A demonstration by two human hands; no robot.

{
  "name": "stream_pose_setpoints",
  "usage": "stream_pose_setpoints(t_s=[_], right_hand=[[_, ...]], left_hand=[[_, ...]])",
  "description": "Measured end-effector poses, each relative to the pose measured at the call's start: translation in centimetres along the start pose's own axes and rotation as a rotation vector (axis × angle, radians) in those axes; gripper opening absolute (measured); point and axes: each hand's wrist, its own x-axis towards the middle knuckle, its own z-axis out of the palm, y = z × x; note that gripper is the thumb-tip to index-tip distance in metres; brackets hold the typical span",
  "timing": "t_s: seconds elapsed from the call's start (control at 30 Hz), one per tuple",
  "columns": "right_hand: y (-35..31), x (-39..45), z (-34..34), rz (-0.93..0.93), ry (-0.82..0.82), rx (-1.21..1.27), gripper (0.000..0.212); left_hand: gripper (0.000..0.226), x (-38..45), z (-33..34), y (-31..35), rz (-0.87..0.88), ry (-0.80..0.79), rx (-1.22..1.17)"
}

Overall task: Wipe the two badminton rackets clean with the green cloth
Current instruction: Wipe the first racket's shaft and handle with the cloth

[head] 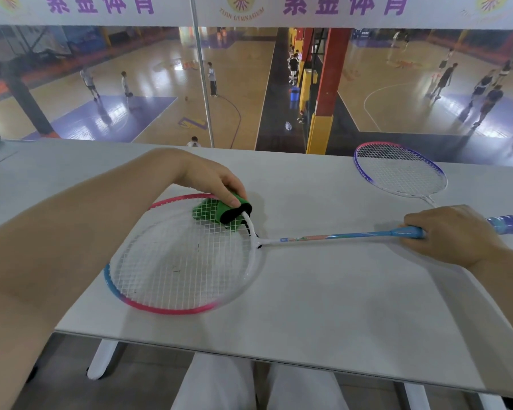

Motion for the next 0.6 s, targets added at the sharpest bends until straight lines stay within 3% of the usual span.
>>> stream_pose_setpoints(t_s=[0.6], right_hand=[[1.7,-1.6,0.2,0.063,0.01,0.029,0.046]], left_hand=[[0.027,-4.2,1.8,-7.6,-0.033,0.308,-0.322]])
